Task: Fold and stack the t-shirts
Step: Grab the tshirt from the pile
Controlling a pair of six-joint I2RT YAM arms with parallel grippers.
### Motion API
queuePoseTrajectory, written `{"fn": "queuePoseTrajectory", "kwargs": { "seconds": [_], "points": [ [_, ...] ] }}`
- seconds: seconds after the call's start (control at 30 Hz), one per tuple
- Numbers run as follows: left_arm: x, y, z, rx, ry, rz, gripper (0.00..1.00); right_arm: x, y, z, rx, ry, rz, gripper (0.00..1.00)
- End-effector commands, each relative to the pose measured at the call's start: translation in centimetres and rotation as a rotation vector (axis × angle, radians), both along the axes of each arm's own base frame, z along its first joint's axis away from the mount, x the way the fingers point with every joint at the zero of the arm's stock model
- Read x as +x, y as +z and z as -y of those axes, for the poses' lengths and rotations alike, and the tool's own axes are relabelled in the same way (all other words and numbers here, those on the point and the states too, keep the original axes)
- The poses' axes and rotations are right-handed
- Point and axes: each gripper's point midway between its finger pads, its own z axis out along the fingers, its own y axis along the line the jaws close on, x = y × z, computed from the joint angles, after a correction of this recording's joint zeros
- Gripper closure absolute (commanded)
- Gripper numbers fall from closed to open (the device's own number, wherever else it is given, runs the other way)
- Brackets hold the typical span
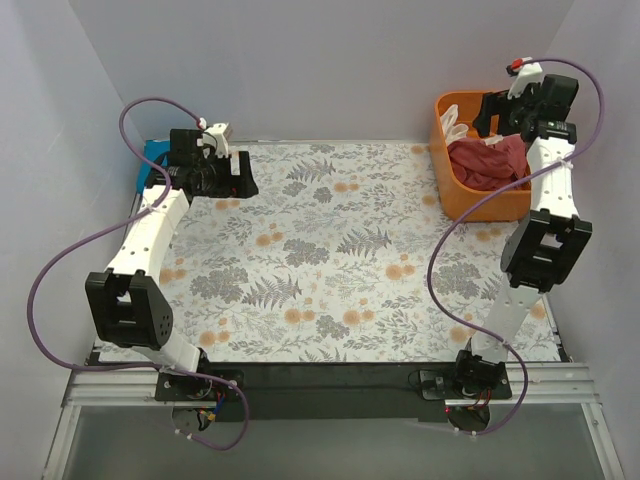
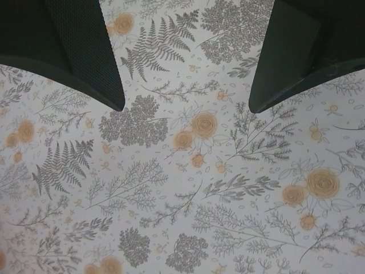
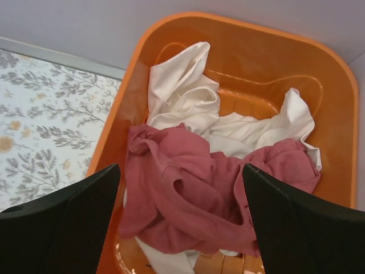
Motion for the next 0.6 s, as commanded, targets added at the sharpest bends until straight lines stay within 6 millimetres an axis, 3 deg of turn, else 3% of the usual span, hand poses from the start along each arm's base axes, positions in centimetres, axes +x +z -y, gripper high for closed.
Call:
{"fn": "queuePoseTrajectory", "kwargs": {
  "seconds": [0.0, 0.17, 0.33, 0.47, 0.57],
  "points": [
    [-1.0, -0.2, -0.4, 0.020, -0.009, -0.039, 0.10, 2.5, -0.6, 0.5, -0.094, 0.027, 0.037, 0.06],
    [-2.0, -1.5, -1.1, 0.031, 0.008, -0.086, 0.10, 3.5, -5.8, 1.8, -0.152, 0.023, -0.046, 0.04],
    [-2.6, -2.2, -1.2, 0.027, 0.020, -0.103, 0.10, 2.0, -10.5, 2.3, -0.180, 0.013, -0.161, 0.02],
    [-2.7, -2.6, -1.2, 0.029, 0.025, -0.113, 0.10, 1.1, -14.4, 3.8, -0.253, -0.027, -0.260, 0.02],
    [-2.8, -2.8, -1.3, 0.035, 0.028, -0.118, 0.10, 0.4, -16.1, 3.8, -0.266, -0.002, -0.310, 0.04]
  ]
}}
